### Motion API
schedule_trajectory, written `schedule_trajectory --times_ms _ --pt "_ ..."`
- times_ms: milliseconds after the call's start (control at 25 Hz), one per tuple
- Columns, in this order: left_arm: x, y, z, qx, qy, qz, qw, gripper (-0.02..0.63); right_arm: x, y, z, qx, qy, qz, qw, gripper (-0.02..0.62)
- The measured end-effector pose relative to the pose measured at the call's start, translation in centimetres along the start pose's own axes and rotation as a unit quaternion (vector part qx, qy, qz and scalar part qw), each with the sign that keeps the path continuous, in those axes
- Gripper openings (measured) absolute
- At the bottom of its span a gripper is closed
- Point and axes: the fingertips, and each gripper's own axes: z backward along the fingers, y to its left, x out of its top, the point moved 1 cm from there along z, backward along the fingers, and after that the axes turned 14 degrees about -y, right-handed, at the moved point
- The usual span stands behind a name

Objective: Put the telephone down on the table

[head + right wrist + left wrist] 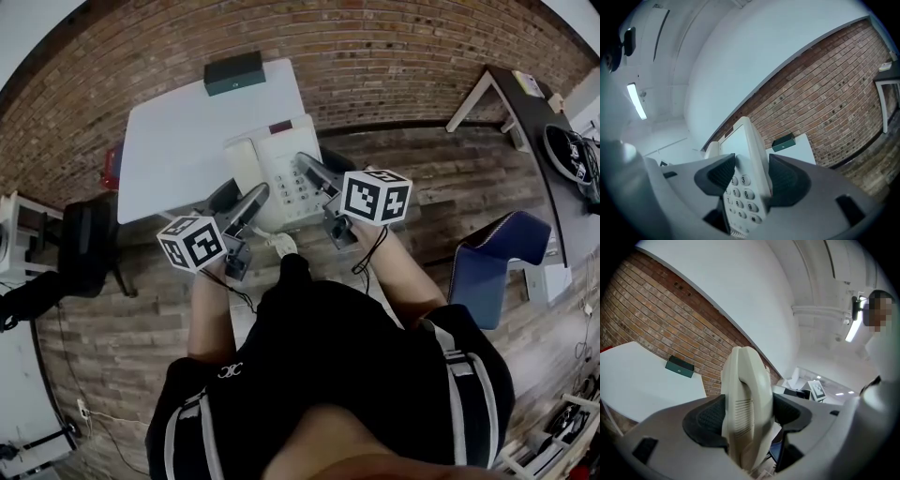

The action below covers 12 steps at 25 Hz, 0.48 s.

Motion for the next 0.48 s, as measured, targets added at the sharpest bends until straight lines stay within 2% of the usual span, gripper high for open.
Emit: schedule_trajectory --times_ms 200,480 --pt "3.2 4.7 -4.4 -0.001 -0.002 0.011 0.9999 0.321 1.8 -2.5 -6.5 -0.008 0.010 -0.003 1.000 0.209" --pt "5.7 10.3 -9.0 0.007 0.005 0.033 0.9994 0.321 3.1 -5.6 -13.5 -0.020 0.030 0.000 0.999 0.209"
